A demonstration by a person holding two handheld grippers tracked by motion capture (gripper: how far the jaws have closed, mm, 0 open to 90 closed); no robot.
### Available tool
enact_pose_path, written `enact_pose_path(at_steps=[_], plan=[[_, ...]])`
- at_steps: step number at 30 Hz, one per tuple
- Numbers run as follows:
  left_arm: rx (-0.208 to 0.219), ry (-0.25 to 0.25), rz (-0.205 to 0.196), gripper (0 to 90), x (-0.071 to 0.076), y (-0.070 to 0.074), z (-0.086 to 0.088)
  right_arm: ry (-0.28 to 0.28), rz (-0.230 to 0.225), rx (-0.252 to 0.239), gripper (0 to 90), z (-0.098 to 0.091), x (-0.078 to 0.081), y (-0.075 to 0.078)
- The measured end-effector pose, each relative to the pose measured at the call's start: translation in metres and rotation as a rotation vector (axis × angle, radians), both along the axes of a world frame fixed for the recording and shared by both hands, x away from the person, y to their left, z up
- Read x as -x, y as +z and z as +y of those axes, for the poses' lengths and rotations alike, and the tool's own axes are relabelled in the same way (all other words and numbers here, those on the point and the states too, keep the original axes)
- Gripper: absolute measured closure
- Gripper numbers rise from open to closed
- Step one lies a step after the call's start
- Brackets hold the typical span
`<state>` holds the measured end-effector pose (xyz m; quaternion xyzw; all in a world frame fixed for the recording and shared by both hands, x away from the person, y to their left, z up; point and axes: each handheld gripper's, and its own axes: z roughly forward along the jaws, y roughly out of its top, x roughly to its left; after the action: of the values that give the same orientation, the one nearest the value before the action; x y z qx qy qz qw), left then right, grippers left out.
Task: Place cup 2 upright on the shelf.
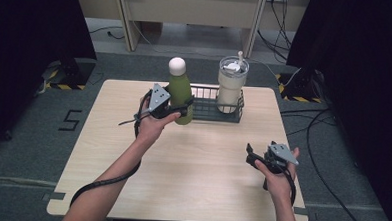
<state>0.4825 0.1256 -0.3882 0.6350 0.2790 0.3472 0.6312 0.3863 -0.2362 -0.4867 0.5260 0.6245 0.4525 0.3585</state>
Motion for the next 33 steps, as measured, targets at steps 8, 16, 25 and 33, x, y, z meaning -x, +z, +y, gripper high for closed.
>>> enact_pose_path(at_steps=[8,16,25,33], plan=[[0.009,0.011,-0.001,20.1,-0.007,0.003,-0.003,0.003,0.001,0.0,10.0,0.001,0.0,-0.001],[0.01,0.019,-0.003,20.0,-0.016,0.007,-0.008,0.005,0.003,-0.001,10.1,0.001,-0.001,-0.001],[0.012,0.025,-0.011,20.1,-0.025,0.012,-0.014,0.005,0.005,-0.003,10.1,0.0,0.0,-0.002],[0.007,0.032,-0.017,20.1,-0.035,0.018,-0.018,0.003,0.01,-0.01,10.2,0.001,-0.001,-0.003]])
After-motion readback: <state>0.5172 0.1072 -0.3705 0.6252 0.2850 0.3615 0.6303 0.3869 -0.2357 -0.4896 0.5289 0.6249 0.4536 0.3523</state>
